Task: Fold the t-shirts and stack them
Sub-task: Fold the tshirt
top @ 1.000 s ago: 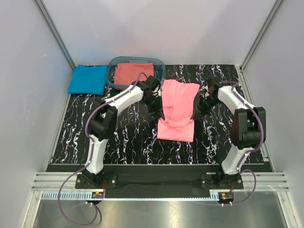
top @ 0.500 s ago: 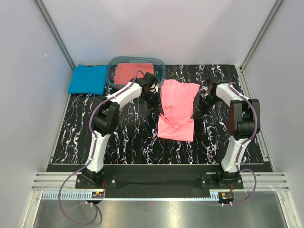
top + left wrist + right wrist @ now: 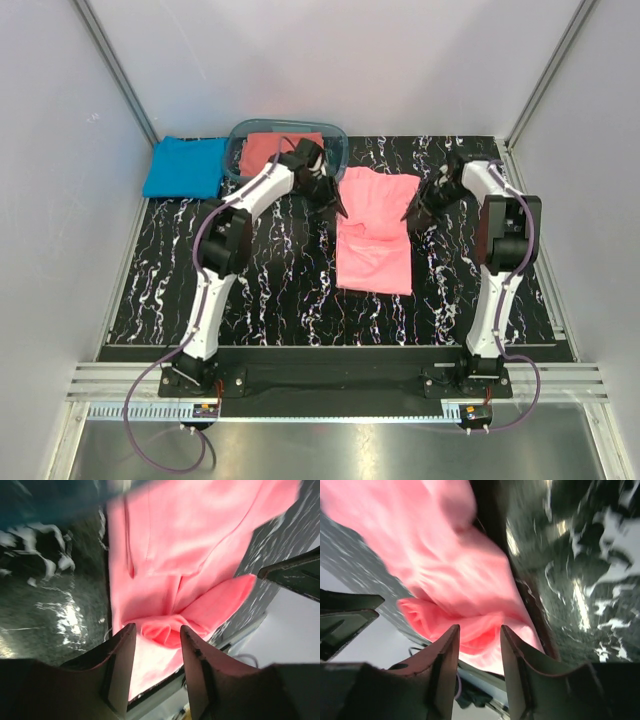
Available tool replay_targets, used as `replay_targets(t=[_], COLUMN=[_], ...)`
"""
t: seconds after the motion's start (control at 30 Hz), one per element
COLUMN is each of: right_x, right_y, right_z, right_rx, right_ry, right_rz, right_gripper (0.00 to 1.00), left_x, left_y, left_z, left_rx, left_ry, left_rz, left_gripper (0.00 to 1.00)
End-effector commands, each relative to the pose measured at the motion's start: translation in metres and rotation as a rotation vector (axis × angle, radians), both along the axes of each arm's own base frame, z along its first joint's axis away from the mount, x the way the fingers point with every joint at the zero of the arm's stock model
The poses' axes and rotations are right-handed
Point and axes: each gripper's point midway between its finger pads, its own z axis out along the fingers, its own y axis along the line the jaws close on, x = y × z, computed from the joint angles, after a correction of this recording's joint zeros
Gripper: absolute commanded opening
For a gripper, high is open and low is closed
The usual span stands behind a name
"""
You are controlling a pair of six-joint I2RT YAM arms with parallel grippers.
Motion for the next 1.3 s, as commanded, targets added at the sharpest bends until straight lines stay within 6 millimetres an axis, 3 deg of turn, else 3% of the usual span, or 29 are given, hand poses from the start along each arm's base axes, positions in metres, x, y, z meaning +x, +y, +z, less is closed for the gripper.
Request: replay_targets(t=[0.0, 0.07, 0.1, 0.2, 0.27, 0.3, 0.33, 0.4, 0.43, 0.53, 0.57, 0.6, 0.77, 1.0, 1.13, 1.27], right_x=[0.038, 0.041, 0.039, 0.025, 0.008, 0.0, -0.016, -0.027, -0.046, -0.062, -0.062, -0.062, -0.053, -0.024, -0.005, 0.013], right_y=[-0.003, -0.011, -0.015, -0.025, -0.021, -0.019, -0.013, -0.009, 0.002, 0.016, 0.019, 0.022, 0.022, 0.031, 0.034, 0.032], right_z=[0.038, 0.05, 0.055, 0.063, 0.058, 0.065, 0.056, 0.064, 0.051, 0.037, 0.035, 0.031, 0.023, 0.007, -0.001, -0.016], right_rx=[0.076, 0.026, 0.004, -0.067, -0.07, -0.076, -0.075, -0.074, -0.066, -0.044, -0.036, -0.028, -0.034, 0.01, 0.02, -0.002], right_ry=[-0.081, -0.1, -0.111, -0.123, -0.105, -0.119, -0.085, -0.122, -0.084, -0.077, -0.081, -0.073, -0.068, -0.079, -0.079, -0.088], right_rz=[-0.064, -0.059, -0.054, -0.012, 0.03, 0.043, 0.069, 0.089, 0.122, 0.149, 0.145, 0.144, 0.138, 0.118, 0.098, 0.092], right_gripper=[0.46, 0.5, 0.59, 0.63, 0.63, 0.62, 0.61, 0.61, 0.58, 0.51, 0.43, 0.42, 0.41, 0.36, 0.22, 0.18], left_x=[0.048, 0.045, 0.043, 0.028, 0.004, -0.006, -0.03, -0.051, -0.071, -0.091, -0.091, -0.091, -0.073, -0.059, -0.032, -0.013], left_y=[0.009, 0.018, 0.021, 0.025, 0.014, 0.008, -0.005, -0.018, -0.025, -0.044, -0.05, -0.052, -0.044, -0.055, -0.051, -0.044], left_z=[0.059, 0.079, 0.084, 0.095, 0.094, 0.092, 0.083, 0.085, 0.071, 0.059, 0.057, 0.055, 0.026, 0.003, -0.001, -0.01], left_rx=[-0.032, -0.015, -0.011, -0.025, -0.08, -0.101, -0.133, -0.163, -0.16, -0.211, -0.221, -0.22, -0.081, -0.134, -0.148, -0.146], left_ry=[-0.185, -0.239, -0.259, -0.305, -0.29, -0.283, -0.254, -0.277, -0.249, -0.226, -0.227, -0.223, -0.19, -0.128, -0.142, -0.149], left_rz=[0.119, 0.129, 0.129, 0.072, -0.028, -0.069, -0.157, -0.231, -0.276, -0.322, -0.322, -0.322, -0.295, -0.254, -0.189, -0.163], left_gripper=[0.46, 0.52, 0.52, 0.55, 0.5, 0.49, 0.48, 0.47, 0.47, 0.47, 0.47, 0.46, 0.46, 0.46, 0.45, 0.45])
